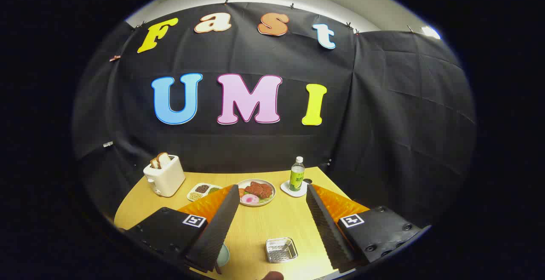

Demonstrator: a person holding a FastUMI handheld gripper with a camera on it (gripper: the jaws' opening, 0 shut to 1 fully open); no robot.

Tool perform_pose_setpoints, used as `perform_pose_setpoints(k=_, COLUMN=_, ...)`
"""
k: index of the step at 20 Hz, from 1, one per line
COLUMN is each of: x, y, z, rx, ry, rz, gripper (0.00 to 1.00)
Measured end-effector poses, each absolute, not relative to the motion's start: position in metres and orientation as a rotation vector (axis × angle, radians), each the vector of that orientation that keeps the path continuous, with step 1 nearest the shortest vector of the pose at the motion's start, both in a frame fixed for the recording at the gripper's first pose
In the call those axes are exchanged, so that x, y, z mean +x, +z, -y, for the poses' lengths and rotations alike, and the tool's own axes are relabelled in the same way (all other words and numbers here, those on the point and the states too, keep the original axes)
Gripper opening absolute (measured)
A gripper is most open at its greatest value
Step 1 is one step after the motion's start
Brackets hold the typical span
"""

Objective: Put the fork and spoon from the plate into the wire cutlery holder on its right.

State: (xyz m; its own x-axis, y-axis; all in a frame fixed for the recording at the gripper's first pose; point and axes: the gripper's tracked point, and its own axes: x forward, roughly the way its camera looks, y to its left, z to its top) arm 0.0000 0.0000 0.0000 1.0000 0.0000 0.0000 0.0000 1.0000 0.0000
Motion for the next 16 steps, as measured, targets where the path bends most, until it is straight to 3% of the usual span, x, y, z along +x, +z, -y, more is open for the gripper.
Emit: perform_pose_setpoints(k=16, x=-0.0038, y=-0.0042, z=-0.0061, rx=0.008, ry=0.028, rz=-0.013, gripper=0.98)
